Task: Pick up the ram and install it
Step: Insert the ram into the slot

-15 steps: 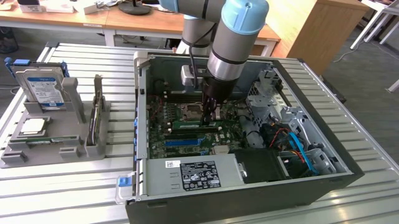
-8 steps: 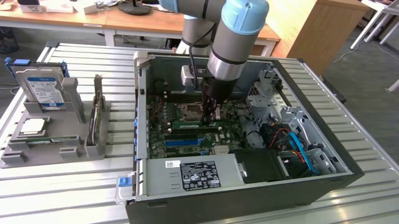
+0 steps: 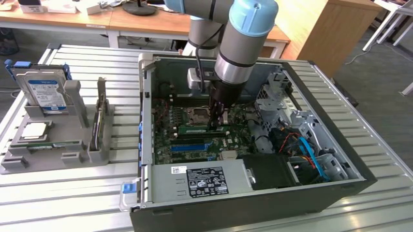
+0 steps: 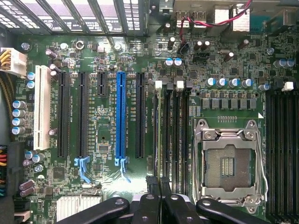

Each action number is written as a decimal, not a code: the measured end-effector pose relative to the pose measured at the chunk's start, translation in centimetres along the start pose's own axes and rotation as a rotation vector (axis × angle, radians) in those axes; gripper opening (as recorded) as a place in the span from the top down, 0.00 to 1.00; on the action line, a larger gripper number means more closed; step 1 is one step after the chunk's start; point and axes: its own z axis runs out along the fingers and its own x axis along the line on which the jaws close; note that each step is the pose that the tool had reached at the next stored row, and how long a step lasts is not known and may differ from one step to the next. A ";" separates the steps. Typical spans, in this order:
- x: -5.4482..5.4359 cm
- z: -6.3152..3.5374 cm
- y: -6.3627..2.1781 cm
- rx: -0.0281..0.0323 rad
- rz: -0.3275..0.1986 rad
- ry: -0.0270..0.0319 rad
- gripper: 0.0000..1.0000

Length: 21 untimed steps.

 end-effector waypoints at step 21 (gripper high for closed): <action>-0.1 0.15 0.00 0.0000 0.000 -0.0001 0.88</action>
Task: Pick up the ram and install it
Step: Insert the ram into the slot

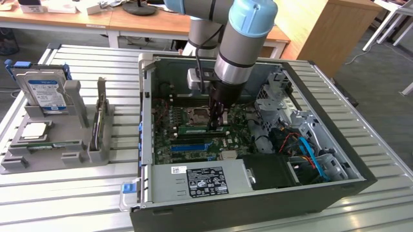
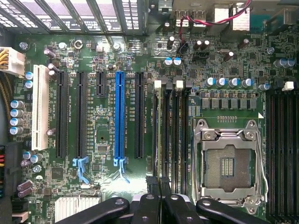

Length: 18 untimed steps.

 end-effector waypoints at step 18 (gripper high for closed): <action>0.0 0.09 -0.01 0.0001 -0.001 0.0001 0.88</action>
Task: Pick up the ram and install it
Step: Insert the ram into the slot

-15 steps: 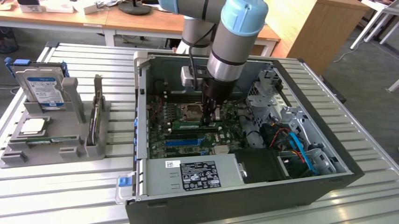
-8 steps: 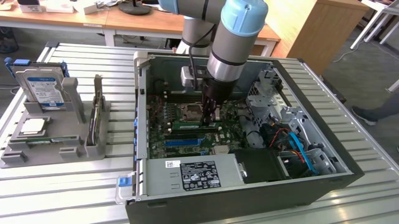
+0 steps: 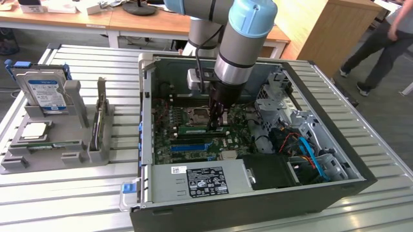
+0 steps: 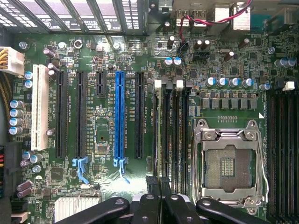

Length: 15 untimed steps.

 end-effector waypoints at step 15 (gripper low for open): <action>0.0 -0.07 0.01 -0.0002 -0.006 0.0003 0.88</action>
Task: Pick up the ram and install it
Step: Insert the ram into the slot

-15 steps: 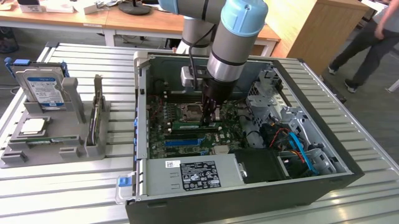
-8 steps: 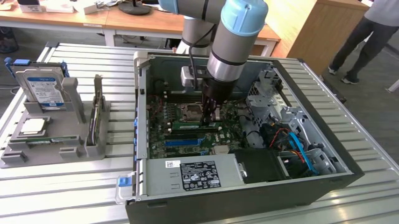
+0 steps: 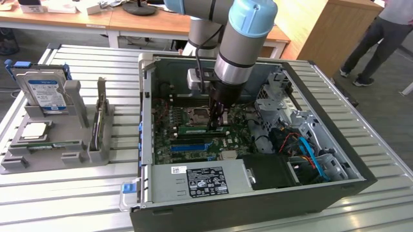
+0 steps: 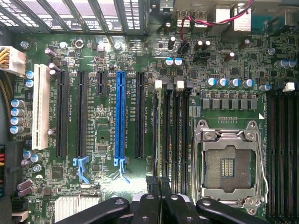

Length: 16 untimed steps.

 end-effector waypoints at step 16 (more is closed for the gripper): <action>0.0 0.17 -0.01 0.0000 -0.002 0.0001 0.88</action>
